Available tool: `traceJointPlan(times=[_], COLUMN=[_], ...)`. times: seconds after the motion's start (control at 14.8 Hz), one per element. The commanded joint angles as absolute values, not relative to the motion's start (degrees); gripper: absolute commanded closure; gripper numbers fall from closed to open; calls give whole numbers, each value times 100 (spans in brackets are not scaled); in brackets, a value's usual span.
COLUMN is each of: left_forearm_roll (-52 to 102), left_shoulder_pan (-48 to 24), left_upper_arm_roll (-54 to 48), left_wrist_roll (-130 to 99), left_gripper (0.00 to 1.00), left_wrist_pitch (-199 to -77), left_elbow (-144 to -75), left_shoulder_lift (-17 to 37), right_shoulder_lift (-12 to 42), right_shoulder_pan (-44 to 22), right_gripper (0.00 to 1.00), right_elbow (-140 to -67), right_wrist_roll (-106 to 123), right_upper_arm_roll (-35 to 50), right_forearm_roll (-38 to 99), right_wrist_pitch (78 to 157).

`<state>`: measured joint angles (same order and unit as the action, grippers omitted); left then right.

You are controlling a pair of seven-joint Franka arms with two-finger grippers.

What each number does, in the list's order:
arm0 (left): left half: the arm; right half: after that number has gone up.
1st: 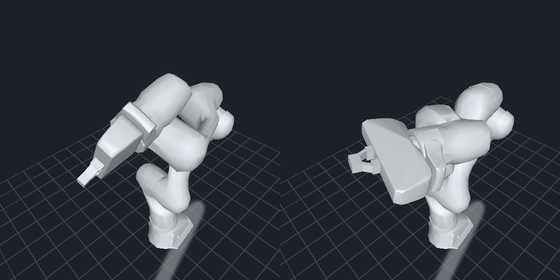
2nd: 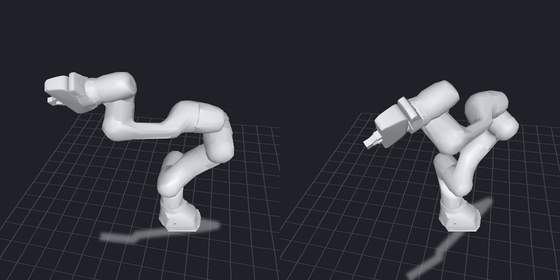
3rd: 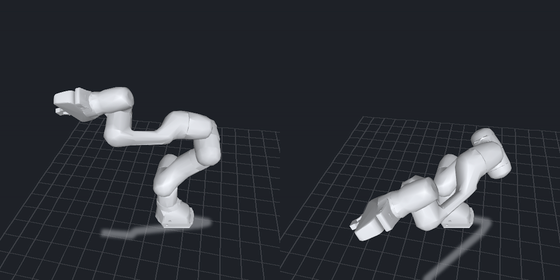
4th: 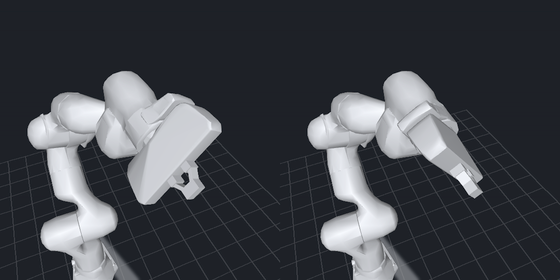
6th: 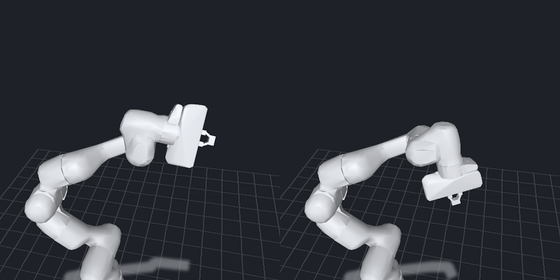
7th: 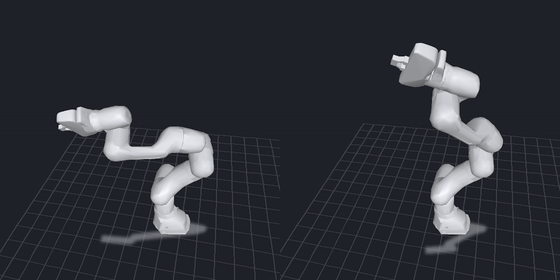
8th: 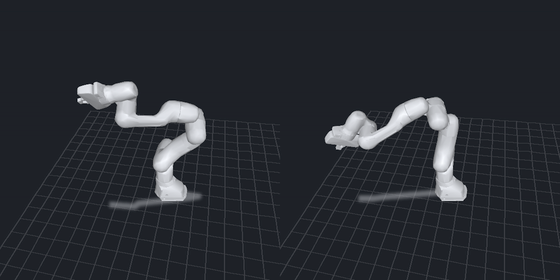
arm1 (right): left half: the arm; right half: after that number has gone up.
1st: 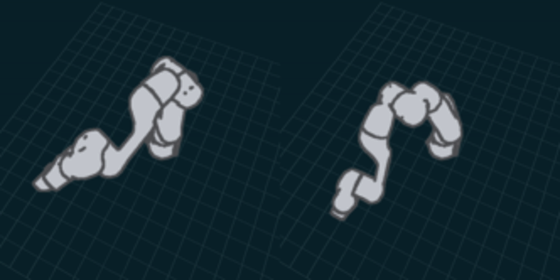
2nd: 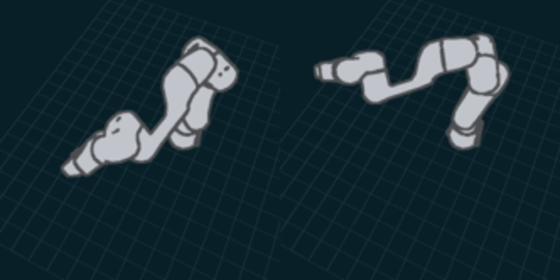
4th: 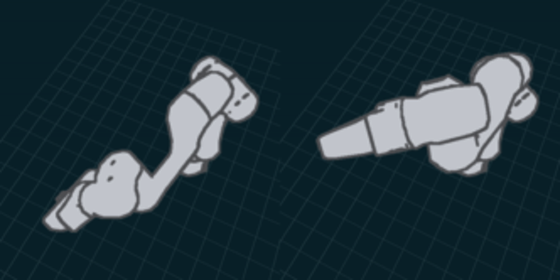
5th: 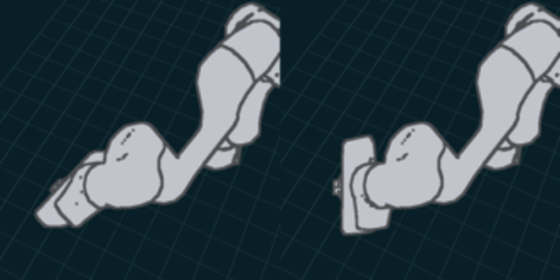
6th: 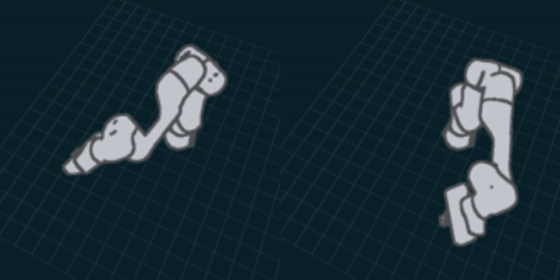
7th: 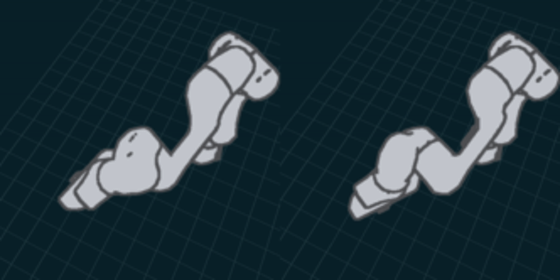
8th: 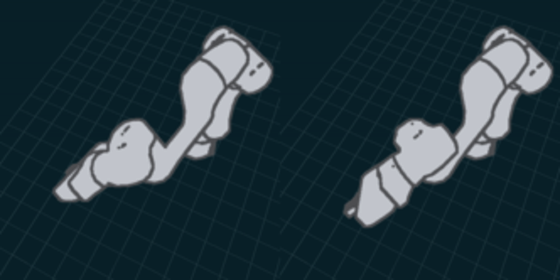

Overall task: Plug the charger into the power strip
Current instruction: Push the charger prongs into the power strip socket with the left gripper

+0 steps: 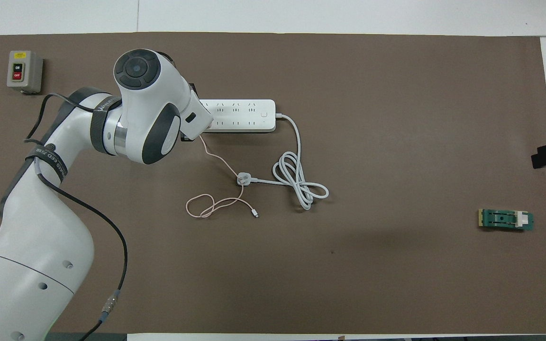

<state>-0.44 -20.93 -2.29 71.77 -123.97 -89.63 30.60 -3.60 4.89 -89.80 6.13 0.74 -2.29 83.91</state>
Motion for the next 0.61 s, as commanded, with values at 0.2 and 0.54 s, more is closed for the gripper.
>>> traceJointPlan(times=[0.2, 0.54], left_forearm_roll=[0, 148], left_shoulder_pan=[-2206, -2127], left_upper_arm_roll=[-176, -185], left_wrist_roll=[7137, 7154], left_gripper=[100, 0], left_wrist_pitch=[-12393, -12313], left_elbow=[-8833, -8657], left_shoulder_lift=[3454, 3192], right_shoulder_lift=[-492, -483], right_shoulder_pan=[589, 589], right_gripper=[0, 0], right_elbow=[-9114, -9114], right_wrist_roll=[589, 589], right_upper_arm_roll=[105, 105], right_forearm_roll=[-79, -79], right_wrist_pitch=[8429, 8446])
